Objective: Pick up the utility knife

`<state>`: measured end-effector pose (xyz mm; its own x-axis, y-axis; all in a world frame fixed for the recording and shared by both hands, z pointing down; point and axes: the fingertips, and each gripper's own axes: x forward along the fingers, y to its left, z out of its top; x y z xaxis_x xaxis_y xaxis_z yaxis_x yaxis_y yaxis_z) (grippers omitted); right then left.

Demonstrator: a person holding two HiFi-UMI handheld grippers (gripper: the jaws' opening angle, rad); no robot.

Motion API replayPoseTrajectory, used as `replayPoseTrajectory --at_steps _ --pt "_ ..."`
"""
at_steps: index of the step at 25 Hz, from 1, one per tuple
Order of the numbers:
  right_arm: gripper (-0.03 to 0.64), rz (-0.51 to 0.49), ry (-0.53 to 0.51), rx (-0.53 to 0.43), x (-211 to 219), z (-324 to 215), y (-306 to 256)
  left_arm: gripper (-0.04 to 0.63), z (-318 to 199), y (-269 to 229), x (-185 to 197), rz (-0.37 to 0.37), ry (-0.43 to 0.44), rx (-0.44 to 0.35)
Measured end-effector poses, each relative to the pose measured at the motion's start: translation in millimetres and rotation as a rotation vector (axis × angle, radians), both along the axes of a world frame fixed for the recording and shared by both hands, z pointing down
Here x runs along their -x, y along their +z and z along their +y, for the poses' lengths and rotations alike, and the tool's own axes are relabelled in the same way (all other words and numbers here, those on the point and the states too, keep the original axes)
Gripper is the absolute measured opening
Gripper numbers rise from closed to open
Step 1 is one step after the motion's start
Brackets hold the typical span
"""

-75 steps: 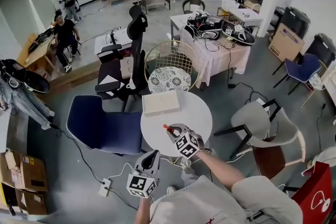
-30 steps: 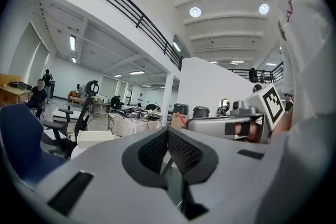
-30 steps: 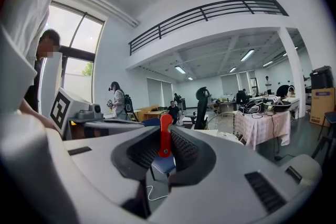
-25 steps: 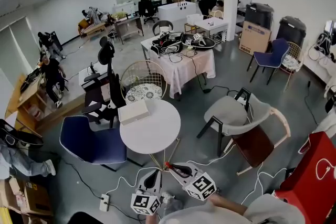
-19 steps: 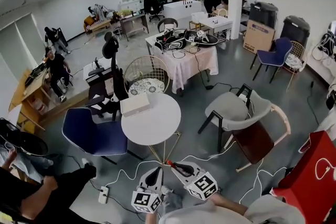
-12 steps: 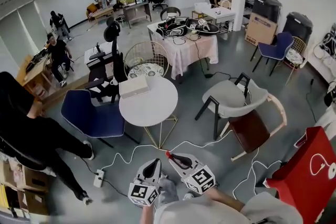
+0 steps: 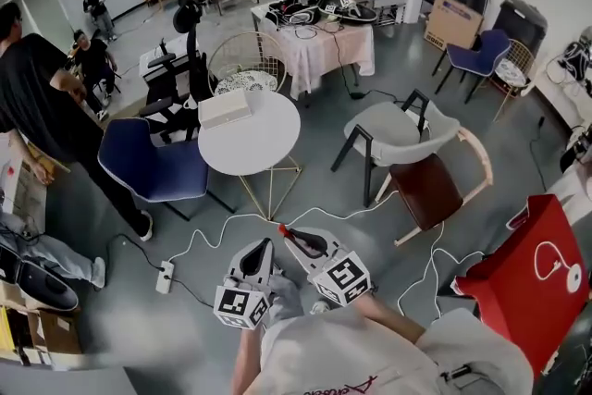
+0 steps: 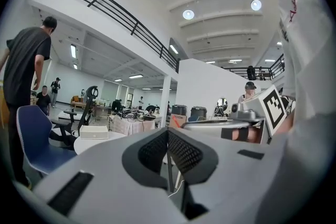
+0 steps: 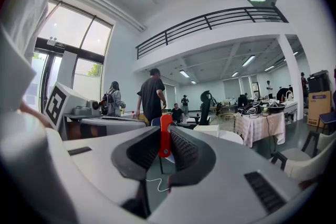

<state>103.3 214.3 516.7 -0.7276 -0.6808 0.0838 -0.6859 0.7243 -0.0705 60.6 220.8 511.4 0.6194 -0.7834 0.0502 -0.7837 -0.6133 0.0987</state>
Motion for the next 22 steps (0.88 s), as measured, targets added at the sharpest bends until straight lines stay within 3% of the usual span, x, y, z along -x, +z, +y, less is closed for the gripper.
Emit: replayPoseTrajectory --at_steps 22 --pt "0.066 0.018 -0.004 -0.026 20 12 -6 0.012 15 -5 9 0.012 0.012 -0.019"
